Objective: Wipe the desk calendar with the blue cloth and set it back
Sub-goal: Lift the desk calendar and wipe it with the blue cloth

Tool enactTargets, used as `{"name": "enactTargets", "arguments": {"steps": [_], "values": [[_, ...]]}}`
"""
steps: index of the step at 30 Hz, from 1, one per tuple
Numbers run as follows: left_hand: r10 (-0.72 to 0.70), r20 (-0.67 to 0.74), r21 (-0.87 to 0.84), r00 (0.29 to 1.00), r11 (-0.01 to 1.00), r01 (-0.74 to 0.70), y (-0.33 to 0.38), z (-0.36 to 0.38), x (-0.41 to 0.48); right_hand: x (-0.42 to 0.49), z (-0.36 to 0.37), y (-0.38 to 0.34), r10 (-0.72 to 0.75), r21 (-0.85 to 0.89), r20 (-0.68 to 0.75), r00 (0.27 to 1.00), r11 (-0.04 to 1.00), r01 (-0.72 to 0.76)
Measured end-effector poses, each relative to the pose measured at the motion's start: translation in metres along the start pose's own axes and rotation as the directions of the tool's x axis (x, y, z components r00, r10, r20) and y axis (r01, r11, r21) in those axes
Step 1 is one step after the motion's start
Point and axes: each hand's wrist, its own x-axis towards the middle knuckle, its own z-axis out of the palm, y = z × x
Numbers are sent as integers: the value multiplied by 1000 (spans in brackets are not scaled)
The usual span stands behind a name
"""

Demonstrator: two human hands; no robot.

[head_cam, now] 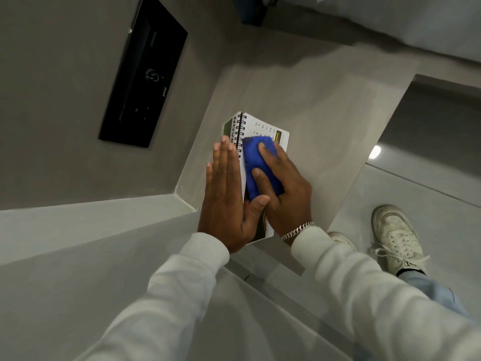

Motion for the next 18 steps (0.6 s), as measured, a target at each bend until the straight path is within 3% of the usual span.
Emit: {"name": "enactTargets", "arguments": {"steps": [6,11,15,18], "values": [[-15,0,-5,1000,1000,15,3,-2,1,-2,-1,16,120,-26,-37,992,992,-121],[4,9,-34,1000,999,-4,3,-3,-1,-24,-4,15,58,33,6,998,998,-58],[4,10,-29,1000,1000,-4,1,-1,-1,2,6,4,37,93,-80,996,995,-30],[9,16,-34,1000,999,-8,-1,1,-1,20,7,10,78,46,-125,989,996,-73]]}}
